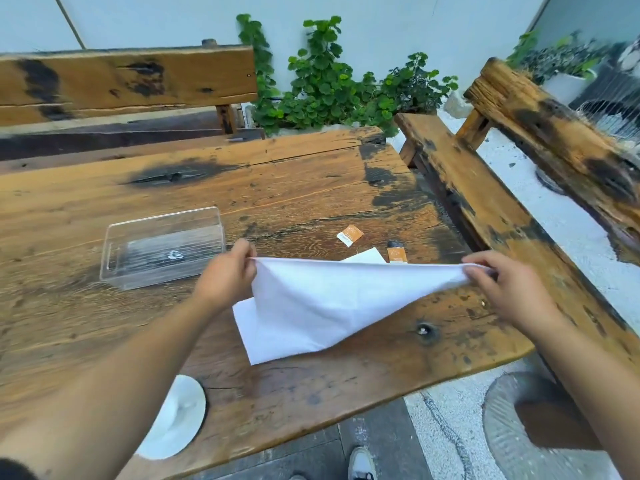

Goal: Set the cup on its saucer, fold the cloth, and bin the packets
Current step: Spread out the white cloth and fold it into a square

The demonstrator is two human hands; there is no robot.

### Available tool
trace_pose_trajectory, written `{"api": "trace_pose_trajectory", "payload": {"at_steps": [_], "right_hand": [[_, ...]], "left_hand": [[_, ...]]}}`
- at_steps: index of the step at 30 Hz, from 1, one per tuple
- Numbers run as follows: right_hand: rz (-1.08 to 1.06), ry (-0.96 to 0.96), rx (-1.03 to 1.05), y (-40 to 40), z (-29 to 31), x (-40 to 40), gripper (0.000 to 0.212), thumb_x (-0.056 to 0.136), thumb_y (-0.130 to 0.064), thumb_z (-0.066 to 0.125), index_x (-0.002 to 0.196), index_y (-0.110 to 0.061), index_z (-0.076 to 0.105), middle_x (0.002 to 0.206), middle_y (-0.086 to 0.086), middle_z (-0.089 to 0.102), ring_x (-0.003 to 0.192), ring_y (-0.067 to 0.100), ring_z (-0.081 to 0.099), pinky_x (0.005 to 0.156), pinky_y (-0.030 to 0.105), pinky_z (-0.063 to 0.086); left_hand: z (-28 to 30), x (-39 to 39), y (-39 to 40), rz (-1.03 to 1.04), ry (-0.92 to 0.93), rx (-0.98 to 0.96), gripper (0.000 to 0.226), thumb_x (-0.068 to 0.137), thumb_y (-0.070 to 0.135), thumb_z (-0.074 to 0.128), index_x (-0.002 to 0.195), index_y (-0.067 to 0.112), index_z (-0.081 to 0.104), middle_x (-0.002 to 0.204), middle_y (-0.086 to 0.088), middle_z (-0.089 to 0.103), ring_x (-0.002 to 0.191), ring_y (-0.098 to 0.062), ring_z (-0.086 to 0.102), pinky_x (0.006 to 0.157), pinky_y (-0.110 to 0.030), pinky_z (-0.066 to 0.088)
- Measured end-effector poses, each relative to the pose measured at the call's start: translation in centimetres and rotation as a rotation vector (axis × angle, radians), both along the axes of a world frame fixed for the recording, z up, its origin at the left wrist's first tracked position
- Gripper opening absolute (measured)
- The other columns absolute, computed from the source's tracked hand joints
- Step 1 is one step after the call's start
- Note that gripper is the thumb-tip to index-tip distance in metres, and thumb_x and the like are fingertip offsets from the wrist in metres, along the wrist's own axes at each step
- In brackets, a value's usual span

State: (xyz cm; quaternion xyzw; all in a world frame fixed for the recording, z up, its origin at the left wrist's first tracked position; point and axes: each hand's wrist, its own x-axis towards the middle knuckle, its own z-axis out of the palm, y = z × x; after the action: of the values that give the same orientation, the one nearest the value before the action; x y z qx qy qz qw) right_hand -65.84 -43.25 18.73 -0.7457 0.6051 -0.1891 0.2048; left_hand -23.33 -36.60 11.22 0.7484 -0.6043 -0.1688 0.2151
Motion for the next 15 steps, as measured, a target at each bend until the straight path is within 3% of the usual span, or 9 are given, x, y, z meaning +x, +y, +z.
{"api": "trace_pose_trajectory", "payload": {"at_steps": [2, 4, 7, 10, 12, 14, 15], "right_hand": [[-0.011, -0.011, -0.058, -2.6, 2.0, 1.1, 0.014, 0.091, -0.023, 0.058, 0.100, -0.018, 0.068, 0.087, 0.003, 0.068, 0.076, 0.022, 0.061, 0.065, 0.031, 0.049], [-0.069, -0.106, -0.112, -6.5, 4.3, 2.7, 0.015, 0.091, -0.026, 0.057, 0.099, -0.018, 0.067, 0.090, 0.004, 0.065, 0.080, 0.022, 0.056, 0.071, 0.031, 0.042], [-0.148, -0.283, -0.201, -12.4, 8.7, 4.5, 0.023, 0.089, -0.032, 0.057, 0.101, -0.016, 0.068, 0.088, 0.005, 0.063, 0.078, 0.020, 0.054, 0.070, 0.030, 0.039], [-0.176, -0.417, -0.324, -15.6, 14.0, 5.5, 0.028, 0.080, -0.036, 0.057, 0.098, -0.018, 0.069, 0.084, 0.000, 0.063, 0.073, 0.014, 0.054, 0.067, 0.032, 0.046], [-0.150, -0.516, -0.386, -16.0, 16.6, 5.5, 0.025, 0.074, -0.037, 0.056, 0.090, -0.025, 0.070, 0.074, -0.009, 0.062, 0.064, 0.002, 0.053, 0.063, 0.024, 0.043], [-0.113, -0.588, -0.412, -15.3, 17.7, 4.7, 0.011, 0.072, -0.037, 0.057, 0.075, -0.035, 0.068, 0.066, -0.017, 0.061, 0.059, -0.006, 0.052, 0.061, 0.021, 0.042], [-0.089, -0.594, -0.408, -14.7, 17.5, 4.1, 0.008, 0.073, -0.037, 0.058, 0.072, -0.039, 0.066, 0.066, -0.015, 0.063, 0.062, -0.002, 0.056, 0.061, 0.024, 0.043]], "left_hand": [[4.4, 0.6, -1.1, 0.018, -0.059, -0.110, 0.016, 0.093, 0.014, 0.046, 0.106, 0.014, 0.054, 0.095, -0.016, 0.070, 0.081, -0.036, 0.062, 0.065, -0.038, 0.043], [9.1, 1.1, -2.5, 0.044, -0.116, -0.231, 0.021, 0.094, 0.015, 0.046, 0.108, 0.012, 0.061, 0.104, -0.016, 0.070, 0.092, -0.037, 0.062, 0.072, -0.037, 0.043], [16.0, 1.6, -4.0, 0.162, -0.128, -0.408, 0.020, 0.093, 0.020, 0.049, 0.102, 0.013, 0.066, 0.100, -0.014, 0.070, 0.090, -0.033, 0.062, 0.072, -0.034, 0.043], [21.3, 1.8, -4.1, 0.262, -0.023, -0.597, 0.021, 0.087, 0.023, 0.050, 0.097, 0.018, 0.068, 0.091, 0.001, 0.068, 0.080, -0.007, 0.057, 0.069, -0.016, 0.040], [23.6, 1.8, -3.4, 0.300, 0.027, -0.688, 0.021, 0.085, 0.024, 0.050, 0.095, 0.020, 0.068, 0.087, 0.008, 0.064, 0.077, 0.003, 0.052, 0.068, -0.006, 0.038], [24.4, 1.7, -1.9, 0.305, 0.063, -0.744, 0.020, 0.085, 0.026, 0.051, 0.096, 0.023, 0.068, 0.090, 0.009, 0.065, 0.082, 0.001, 0.056, 0.078, -0.016, 0.046], [24.1, 1.5, -0.9, 0.296, 0.071, -0.755, 0.020, 0.086, 0.027, 0.051, 0.098, 0.025, 0.067, 0.093, 0.009, 0.066, 0.086, -0.001, 0.059, 0.082, -0.020, 0.047]]}}
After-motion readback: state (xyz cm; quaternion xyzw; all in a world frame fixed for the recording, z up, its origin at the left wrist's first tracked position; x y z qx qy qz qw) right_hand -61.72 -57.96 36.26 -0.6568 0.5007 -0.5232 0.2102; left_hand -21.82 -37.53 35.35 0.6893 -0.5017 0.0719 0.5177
